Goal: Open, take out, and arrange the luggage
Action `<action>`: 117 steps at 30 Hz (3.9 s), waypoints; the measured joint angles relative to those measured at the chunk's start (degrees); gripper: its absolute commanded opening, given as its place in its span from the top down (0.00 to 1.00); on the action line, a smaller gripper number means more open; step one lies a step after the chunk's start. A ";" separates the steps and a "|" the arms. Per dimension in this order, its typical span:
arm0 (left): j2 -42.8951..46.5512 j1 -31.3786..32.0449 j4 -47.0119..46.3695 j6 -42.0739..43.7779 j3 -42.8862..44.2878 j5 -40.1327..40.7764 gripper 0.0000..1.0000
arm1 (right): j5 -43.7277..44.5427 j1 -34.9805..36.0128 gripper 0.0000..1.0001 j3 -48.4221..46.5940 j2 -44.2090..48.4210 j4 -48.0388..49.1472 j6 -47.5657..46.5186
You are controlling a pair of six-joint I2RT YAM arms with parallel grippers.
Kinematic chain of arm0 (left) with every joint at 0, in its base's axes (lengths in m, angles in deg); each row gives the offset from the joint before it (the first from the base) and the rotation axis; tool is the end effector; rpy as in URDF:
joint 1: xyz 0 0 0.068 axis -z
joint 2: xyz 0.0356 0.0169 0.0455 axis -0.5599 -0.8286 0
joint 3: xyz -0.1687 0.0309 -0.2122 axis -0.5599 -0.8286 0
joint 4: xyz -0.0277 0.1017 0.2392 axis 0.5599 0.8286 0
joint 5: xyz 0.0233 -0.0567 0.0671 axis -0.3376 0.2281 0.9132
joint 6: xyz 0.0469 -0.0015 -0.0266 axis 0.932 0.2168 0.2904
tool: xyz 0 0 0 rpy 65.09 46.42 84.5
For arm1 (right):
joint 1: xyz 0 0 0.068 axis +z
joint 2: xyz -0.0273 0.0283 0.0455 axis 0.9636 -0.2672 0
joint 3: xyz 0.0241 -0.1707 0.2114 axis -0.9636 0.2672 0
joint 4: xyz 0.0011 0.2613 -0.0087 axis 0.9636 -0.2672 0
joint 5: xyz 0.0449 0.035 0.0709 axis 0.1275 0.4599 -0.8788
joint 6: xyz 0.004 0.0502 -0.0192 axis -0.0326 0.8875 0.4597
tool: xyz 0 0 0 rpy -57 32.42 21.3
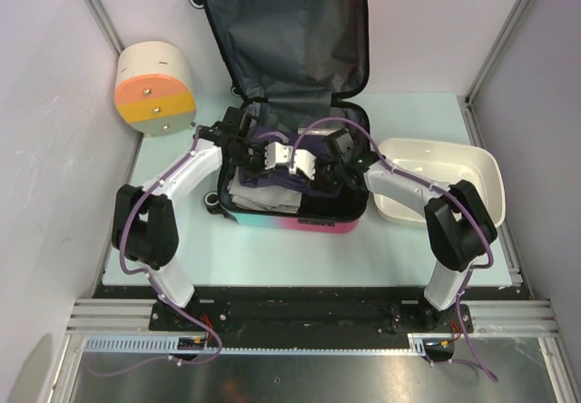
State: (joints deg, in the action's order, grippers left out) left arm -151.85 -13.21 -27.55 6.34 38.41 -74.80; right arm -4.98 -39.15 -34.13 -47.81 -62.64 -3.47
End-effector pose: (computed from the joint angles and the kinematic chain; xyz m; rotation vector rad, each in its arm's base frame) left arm 0.3292 -0.1446 0.2605 1.7979 1.7029 -0.3895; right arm 0.3072 0.2331 0.2250 -1.6894 1.6489 0.3241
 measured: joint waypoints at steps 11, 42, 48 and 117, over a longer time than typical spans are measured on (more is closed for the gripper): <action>0.44 0.04 2.73 -4.28 5.22 -0.83 1.00 | 1.11 -2.45 1.00 0.74 5.05 2.75 1.29; -18.84 23.28 -4.74 -24.09 60.81 -1.44 1.00 | -12.11 -42.03 1.00 -5.92 35.19 1.95 -7.43; -27.69 29.38 -18.78 -26.08 60.83 3.26 1.00 | -23.80 -58.03 1.00 -5.86 31.63 -0.15 -7.45; 11.61 10.03 -29.70 -47.98 -3.56 5.88 0.06 | -15.26 -67.69 0.11 9.84 37.70 -42.49 -39.32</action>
State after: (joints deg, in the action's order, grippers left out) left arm -140.25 -3.18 -57.26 -41.64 34.85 -68.93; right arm -20.23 -106.84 -24.30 -10.11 -105.13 -42.79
